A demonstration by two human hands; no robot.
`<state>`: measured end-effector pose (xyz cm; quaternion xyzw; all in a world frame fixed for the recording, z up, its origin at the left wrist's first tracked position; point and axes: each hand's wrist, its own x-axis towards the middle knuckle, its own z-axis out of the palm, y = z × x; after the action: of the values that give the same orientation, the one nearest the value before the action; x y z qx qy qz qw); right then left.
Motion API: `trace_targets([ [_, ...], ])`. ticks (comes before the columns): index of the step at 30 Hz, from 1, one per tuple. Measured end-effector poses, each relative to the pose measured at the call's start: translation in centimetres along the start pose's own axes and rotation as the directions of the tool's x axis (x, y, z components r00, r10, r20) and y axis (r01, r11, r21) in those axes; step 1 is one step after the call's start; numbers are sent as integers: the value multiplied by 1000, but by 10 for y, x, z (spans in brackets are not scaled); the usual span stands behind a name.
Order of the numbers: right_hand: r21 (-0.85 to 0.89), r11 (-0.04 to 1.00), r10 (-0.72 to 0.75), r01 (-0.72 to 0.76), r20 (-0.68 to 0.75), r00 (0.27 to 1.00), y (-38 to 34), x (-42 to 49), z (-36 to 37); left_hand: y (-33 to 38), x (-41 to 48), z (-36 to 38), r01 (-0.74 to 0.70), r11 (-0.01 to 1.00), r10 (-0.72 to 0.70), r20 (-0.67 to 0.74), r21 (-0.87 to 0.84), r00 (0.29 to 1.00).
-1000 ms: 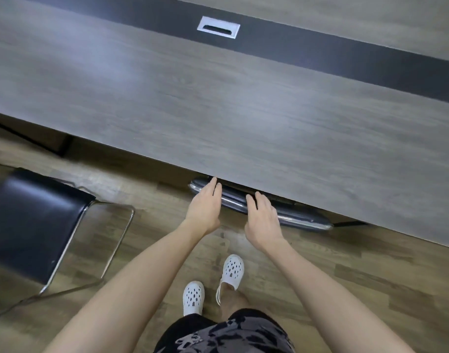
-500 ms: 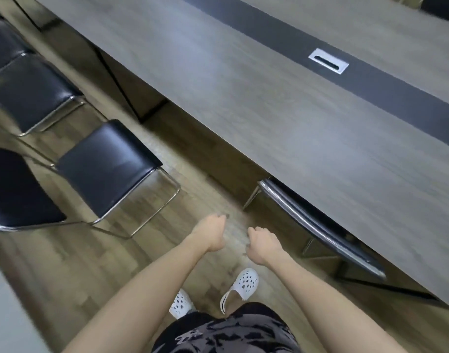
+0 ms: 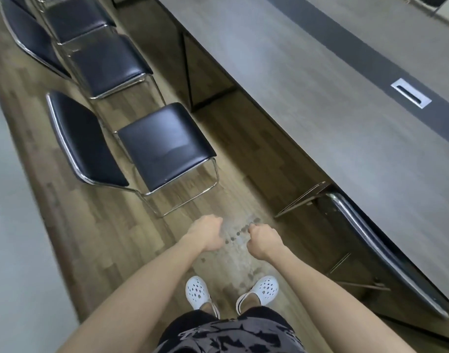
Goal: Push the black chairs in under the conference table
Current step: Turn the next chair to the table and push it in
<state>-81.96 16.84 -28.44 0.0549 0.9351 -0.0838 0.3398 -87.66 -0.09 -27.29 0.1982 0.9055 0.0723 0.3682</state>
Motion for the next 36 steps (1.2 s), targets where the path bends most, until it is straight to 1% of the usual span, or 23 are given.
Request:
trace_targets([
  [7, -69, 996, -46, 47, 12, 999, -86, 26, -6, -84, -22, -9, 57, 997, -59, -37, -51, 998],
  [13, -113, 989, -92, 96, 45, 995, -136, 42, -12, -134, -36, -12, 131, 984, -137, -44, -123, 990],
  [19, -154, 974, -156, 164, 60, 986, -169, 65, -19, -164, -44, -19, 204, 957, -220, -58, -205, 974],
  [22, -186, 961, -200, 206, 52, 978, -184, 79, -26, -175, -42, -27, 227, 949, -248, -75, -220, 966],
  [31, -252, 913, -309, 320, 84, 947, -225, 134, -61, -211, -25, -66, 284, 919, -324, -114, -275, 939],
  [36, -288, 875, -376, 389, 101, 921, -248, 159, -78, -233, -22, -83, 319, 873, -390, -135, -369, 911],
])
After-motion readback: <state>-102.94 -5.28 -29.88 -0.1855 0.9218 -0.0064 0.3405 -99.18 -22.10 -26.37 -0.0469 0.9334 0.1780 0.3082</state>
